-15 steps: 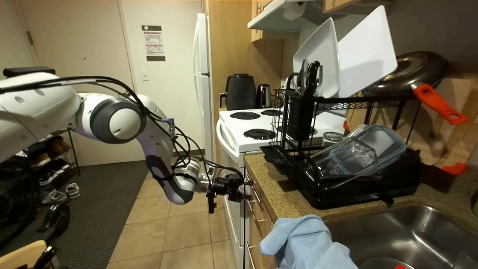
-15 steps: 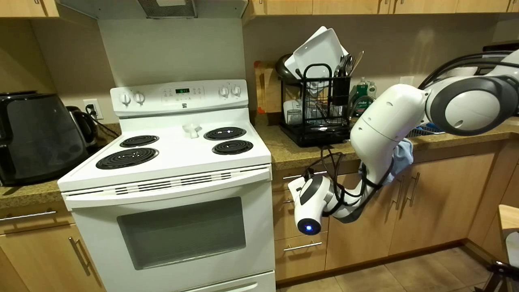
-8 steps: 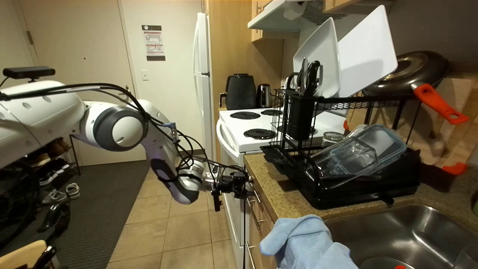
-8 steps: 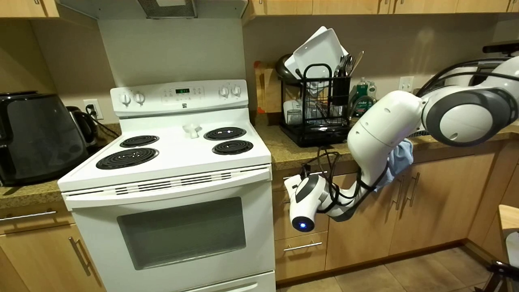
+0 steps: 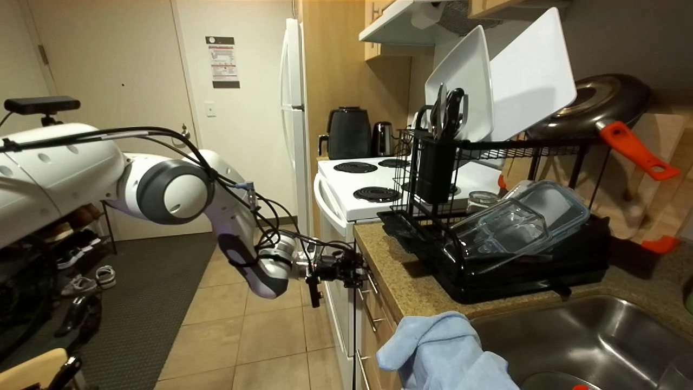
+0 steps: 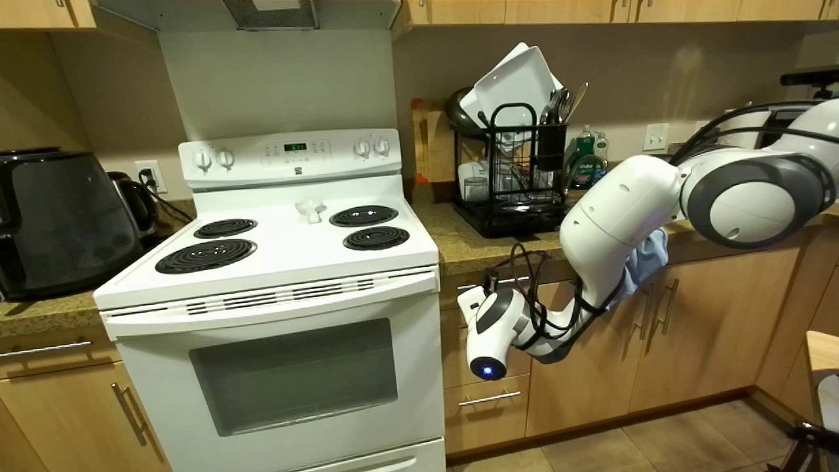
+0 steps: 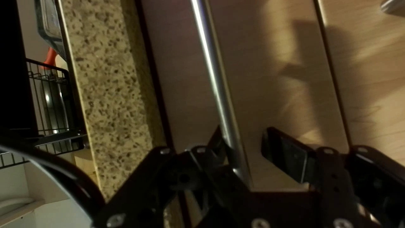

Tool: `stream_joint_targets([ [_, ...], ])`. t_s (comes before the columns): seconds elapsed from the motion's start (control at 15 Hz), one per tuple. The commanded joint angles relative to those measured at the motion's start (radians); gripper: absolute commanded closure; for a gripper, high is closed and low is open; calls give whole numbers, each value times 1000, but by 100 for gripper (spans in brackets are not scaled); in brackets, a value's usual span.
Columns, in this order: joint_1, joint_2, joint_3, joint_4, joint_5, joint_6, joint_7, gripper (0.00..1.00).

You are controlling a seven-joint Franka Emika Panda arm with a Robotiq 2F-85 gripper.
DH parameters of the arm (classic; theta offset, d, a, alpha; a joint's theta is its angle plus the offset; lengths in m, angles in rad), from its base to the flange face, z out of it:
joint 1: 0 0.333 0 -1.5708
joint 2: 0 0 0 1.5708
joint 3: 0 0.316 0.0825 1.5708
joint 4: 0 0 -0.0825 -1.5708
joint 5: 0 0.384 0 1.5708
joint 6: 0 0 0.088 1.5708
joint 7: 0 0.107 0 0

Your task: Open the top drawer of the kitchen unit

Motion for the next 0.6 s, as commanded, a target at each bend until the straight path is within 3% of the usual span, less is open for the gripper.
stream_joint_targets([
  [0.0, -5, 9, -15, 27, -25, 10, -50, 96],
  [0.13, 1, -6, -14, 0, -30, -2, -51, 100],
  [0.53, 4, -82, -6, -135, -79, 46, -66, 98],
])
